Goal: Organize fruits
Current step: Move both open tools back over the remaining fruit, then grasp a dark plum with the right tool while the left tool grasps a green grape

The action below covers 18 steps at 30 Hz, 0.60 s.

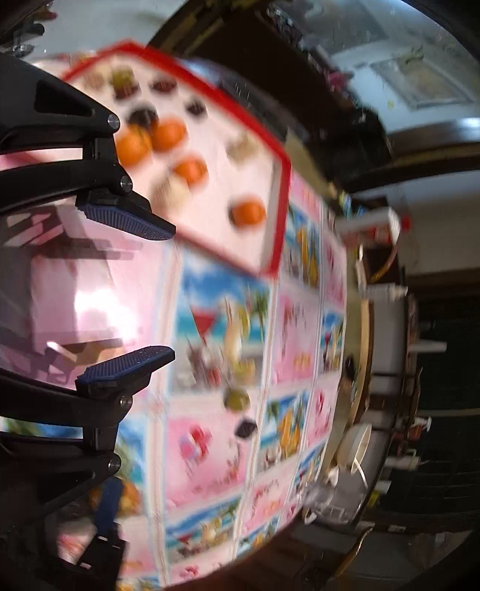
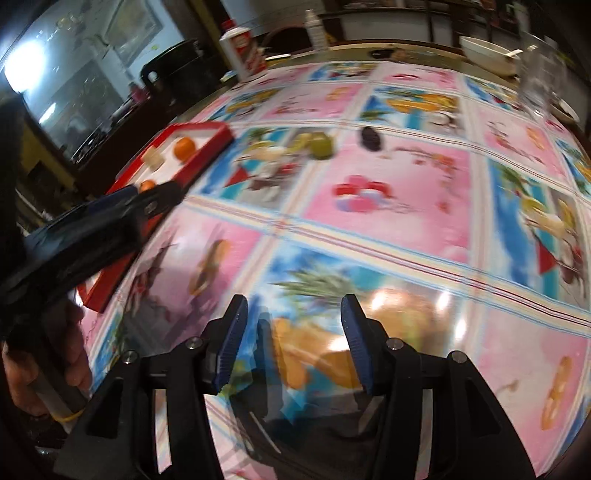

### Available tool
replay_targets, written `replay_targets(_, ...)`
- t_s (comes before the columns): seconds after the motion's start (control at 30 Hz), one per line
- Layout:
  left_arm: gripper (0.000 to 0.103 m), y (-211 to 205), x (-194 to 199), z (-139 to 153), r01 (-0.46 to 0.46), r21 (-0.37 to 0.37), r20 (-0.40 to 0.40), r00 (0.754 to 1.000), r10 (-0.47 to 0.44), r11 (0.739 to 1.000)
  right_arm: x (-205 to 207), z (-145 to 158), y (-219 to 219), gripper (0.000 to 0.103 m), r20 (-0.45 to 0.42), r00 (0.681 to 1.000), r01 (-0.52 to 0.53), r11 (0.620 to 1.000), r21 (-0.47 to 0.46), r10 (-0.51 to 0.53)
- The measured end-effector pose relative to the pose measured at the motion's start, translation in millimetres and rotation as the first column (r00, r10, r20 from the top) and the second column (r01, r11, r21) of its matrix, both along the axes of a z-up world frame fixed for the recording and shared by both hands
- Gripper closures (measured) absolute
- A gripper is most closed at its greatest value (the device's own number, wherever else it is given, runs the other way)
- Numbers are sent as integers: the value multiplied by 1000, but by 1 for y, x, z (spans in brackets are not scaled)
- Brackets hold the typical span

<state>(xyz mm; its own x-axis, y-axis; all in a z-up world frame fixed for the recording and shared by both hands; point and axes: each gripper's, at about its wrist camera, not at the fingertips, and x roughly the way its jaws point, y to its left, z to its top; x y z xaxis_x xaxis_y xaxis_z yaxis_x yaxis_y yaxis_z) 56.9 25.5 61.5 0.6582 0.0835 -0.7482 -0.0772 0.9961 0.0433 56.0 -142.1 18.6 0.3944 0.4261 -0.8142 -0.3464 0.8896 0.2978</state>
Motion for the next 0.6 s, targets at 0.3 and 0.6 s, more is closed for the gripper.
replay_targets(0.3, 57, -51, 82, -31, 64, -105, -96, 993, -74, 992, 27, 0, -58, 48, 22, 998, 62, 998, 21, -63)
replay_targets(0.6, 84, -63, 108, -36, 131, -175, -73, 987, -145, 976, 84, -1, -74, 48, 29, 996, 78, 995, 59, -80)
